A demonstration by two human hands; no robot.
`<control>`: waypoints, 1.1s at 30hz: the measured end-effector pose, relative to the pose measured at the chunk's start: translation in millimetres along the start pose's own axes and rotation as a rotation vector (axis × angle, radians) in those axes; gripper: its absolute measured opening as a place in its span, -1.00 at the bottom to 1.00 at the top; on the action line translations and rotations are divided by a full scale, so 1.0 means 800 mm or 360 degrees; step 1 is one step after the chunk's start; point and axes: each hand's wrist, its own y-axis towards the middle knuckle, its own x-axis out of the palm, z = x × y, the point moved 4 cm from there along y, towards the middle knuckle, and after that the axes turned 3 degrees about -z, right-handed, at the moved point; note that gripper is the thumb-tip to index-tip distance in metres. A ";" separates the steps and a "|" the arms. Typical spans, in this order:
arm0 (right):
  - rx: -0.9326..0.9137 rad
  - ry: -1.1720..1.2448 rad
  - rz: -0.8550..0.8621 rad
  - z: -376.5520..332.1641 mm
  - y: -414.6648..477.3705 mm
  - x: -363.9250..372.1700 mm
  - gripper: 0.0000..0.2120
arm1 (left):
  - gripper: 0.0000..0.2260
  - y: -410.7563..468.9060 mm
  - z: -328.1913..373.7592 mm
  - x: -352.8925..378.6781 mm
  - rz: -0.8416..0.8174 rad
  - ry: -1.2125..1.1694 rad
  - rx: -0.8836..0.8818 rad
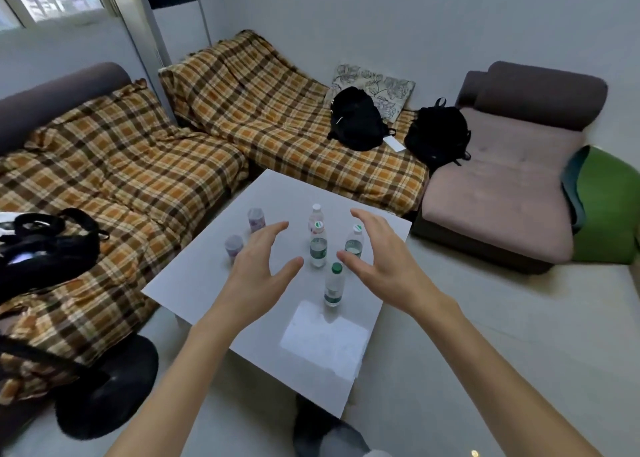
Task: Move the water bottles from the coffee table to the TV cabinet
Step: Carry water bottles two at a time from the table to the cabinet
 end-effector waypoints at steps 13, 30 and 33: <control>0.0433 0.0101 -0.0038 0.122 0.137 0.090 -0.44 | -0.50 0.204 -0.090 0.073 -0.0442 0.0232 0.0097; 0.1026 0.0025 -0.0407 0.285 0.194 0.268 -0.46 | -0.45 0.399 -0.238 0.281 -0.0889 0.0985 0.0105; 0.1043 -0.0034 -0.0421 0.296 0.204 0.288 -0.50 | -0.39 0.415 -0.253 0.298 -0.0907 0.1154 0.0179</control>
